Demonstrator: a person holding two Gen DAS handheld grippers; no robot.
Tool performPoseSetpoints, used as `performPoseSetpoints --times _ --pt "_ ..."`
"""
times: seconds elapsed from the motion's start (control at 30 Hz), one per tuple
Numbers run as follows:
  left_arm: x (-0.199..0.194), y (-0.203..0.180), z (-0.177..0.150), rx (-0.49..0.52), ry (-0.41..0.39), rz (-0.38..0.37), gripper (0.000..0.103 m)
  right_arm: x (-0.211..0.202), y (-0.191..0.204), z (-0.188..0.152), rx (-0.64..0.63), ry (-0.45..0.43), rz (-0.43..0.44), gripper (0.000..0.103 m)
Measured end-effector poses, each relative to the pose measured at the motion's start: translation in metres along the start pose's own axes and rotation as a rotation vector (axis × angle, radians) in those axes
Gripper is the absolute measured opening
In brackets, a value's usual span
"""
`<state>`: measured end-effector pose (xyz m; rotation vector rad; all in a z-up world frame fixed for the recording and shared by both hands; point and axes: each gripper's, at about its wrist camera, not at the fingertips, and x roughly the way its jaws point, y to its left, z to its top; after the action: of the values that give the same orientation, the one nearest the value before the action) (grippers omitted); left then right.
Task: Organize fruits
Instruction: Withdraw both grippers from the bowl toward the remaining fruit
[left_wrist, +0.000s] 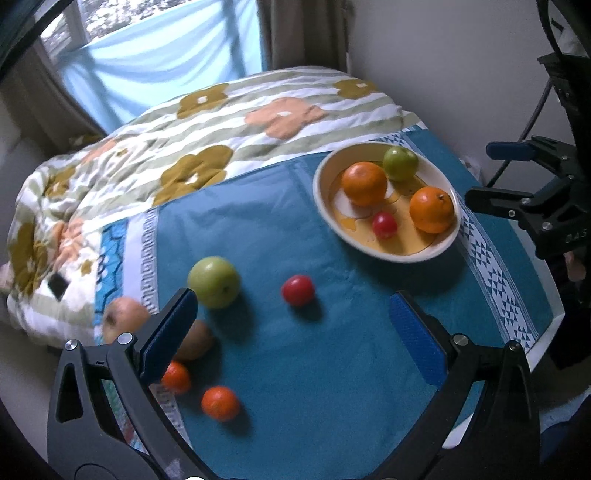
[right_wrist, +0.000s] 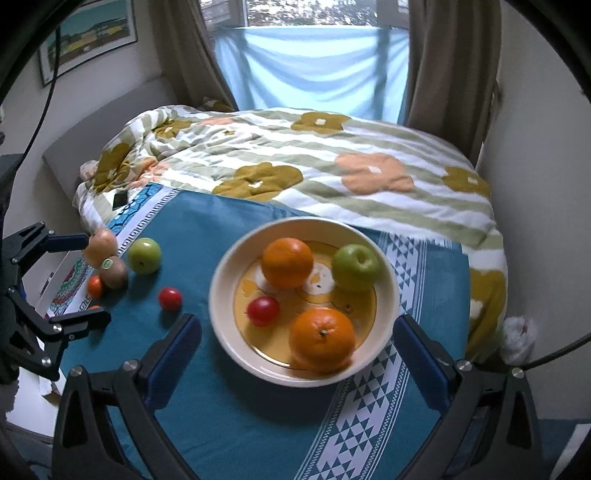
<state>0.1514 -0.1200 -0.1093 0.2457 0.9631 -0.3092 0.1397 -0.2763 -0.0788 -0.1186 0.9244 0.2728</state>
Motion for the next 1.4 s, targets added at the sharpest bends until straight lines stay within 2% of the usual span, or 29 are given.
performPoseSetpoints --times 0.23,0.43,0.6,0.8,1.03,1.4 --pt "-0.031 0.04 -0.025 -0.012 -0.006 0.023 0.103 -0.01 0.047 0.006 -0.005 0.006 0.04 0.103" --pt "-0.048 0.084 -0.05 -0.003 -0.005 0.066 0.103 -0.008 0.09 0.005 0.044 0.013 0.046 0.103" --pt "-0.046 0.125 -0.065 -0.025 0.009 0.046 0.103 0.003 0.125 0.004 0.078 0.029 0.046 0.103" --pt "-0.031 0.168 -0.075 -0.041 0.034 0.003 0.103 0.02 0.157 0.006 0.118 0.045 0.053 0.103" --pt "0.006 0.199 -0.073 -0.004 0.078 -0.072 0.103 0.048 0.182 0.013 0.145 0.066 0.032 0.103" --pt "0.062 0.209 -0.07 0.127 0.137 -0.149 0.103 0.095 0.195 0.027 0.182 0.109 -0.002 0.103"
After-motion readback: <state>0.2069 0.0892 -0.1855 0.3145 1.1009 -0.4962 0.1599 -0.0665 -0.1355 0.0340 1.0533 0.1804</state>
